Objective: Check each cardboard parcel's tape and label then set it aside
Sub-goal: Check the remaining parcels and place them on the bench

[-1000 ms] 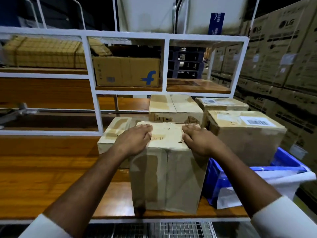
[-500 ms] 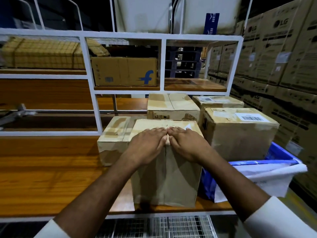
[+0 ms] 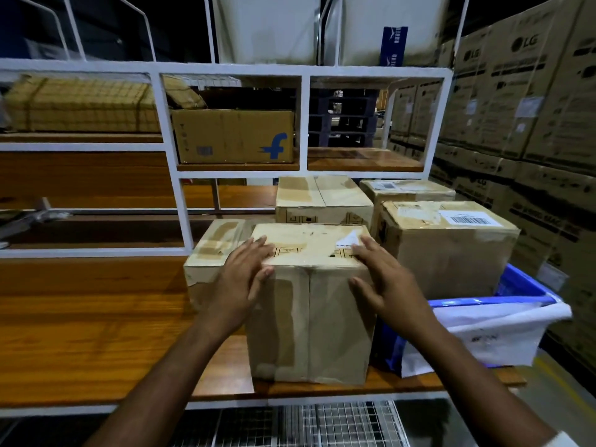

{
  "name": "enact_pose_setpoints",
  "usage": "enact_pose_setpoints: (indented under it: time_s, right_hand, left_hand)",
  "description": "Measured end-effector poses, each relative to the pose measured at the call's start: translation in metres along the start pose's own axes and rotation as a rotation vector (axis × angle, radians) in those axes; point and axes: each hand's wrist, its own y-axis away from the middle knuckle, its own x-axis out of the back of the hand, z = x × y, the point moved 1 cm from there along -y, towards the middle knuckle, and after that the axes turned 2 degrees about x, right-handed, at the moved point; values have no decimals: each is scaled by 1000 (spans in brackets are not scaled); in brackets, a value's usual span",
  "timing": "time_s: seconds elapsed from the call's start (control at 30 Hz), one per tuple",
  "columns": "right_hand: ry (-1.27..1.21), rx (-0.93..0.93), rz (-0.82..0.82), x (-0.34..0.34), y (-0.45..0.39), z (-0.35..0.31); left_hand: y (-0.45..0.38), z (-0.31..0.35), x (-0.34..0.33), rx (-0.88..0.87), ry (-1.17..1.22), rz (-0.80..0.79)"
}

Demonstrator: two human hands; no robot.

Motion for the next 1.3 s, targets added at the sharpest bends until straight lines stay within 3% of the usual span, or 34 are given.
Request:
enact_pose_setpoints:
  time_s: [0.07,0.13,0.23,0.4,0.5,0.57,0.7,0.87,1.03,1.17,1.23,1.3]
  right_hand:
    - [-148,-120,85,-11,16,15]
    - [-264,-251,25,-28,35,26]
    - [-281,-290,-82,-51,56,35]
    - [-218,-263,78,-45,45,37]
    - [-87,-224,230,-29,33,29]
    - [-8,-242,223,-26,27,25]
    - [108,-319,51,-46,21,38]
    - [-29,-411,-131,-62,18,65]
    - [-304,-417,-296,-54,47,60]
    - [-477,-382,-589,-36,98,52]
    - [-410,-318,-599,-34,115,50]
    - [-335,-280,-511,-35,118,44]
  left_hand:
    - [13,-5,-7,52,104,53]
    - [30,-15,-18,202,310,28]
    - [56,-25,-34,352,499,-52]
    - [58,-16,-31,382,532,184]
    - [49,-19,-22,336,333,355]
    - [47,-21,-22,285,209,370]
    - [46,-34,-37,320,196,210]
    - [38,-41,-47,374,144,-39]
    - [75,-42,-45,448,392,-267]
    - [126,-35,-30,378,553,-446]
    - [141,-32,-27,343,516,-465]
    - [145,-28,-26,351,510,-389]
